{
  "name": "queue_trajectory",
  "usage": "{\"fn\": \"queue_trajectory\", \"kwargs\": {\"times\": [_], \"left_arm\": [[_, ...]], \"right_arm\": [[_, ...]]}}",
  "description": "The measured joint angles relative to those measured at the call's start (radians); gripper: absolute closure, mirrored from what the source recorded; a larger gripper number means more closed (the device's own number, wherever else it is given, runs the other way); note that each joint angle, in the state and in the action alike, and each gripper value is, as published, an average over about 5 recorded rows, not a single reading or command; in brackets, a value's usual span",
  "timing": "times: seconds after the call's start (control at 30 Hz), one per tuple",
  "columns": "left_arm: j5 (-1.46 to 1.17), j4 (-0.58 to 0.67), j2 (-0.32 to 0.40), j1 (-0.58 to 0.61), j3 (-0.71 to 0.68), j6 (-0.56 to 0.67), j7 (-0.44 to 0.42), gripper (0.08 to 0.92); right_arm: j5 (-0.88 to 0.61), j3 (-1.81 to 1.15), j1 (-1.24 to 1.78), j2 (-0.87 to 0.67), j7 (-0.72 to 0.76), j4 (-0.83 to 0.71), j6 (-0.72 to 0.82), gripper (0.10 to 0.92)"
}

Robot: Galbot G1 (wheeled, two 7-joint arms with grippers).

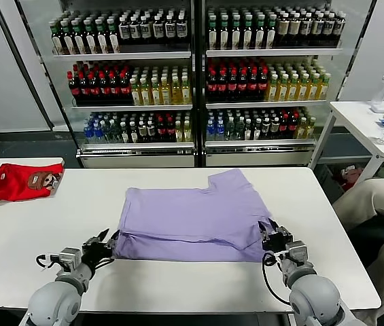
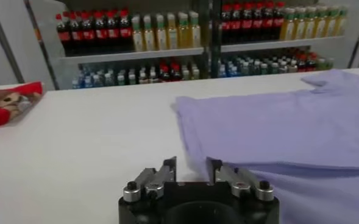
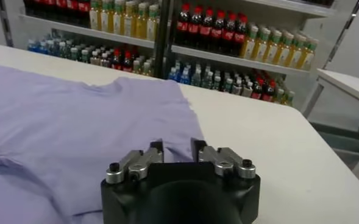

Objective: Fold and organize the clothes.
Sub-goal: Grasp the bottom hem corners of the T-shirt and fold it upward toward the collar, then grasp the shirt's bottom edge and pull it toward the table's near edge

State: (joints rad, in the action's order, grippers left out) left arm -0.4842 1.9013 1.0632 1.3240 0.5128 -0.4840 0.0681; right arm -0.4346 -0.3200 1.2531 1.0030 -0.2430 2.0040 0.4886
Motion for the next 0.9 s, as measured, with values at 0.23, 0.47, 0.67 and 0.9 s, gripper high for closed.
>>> {"fn": "queue_trajectory", "kwargs": {"times": [0.23,0.47,0.67,0.9], "left_arm": [[-0.061,0.087,-0.003,0.073,0.007,-0.036,0.04,0.317],[-0.082,0.108,0.008,0.108,0.007,-0.055,0.071,0.183],[-0.095,0.118,0.015,0.129,0.001,-0.056,0.075,0.268],[-0.103,0.112,0.022,0.127,-0.01,-0.054,0.074,0.467]], "right_arm": [[-0.015,-0.048,0.113,-0.008,-0.022,0.076,0.037,0.261],[-0.026,-0.063,0.191,-0.001,-0.046,0.112,0.054,0.22],[-0.03,-0.062,0.214,0.01,-0.058,0.119,0.06,0.37],[-0.033,-0.06,0.224,0.017,-0.064,0.117,0.06,0.568]]}}
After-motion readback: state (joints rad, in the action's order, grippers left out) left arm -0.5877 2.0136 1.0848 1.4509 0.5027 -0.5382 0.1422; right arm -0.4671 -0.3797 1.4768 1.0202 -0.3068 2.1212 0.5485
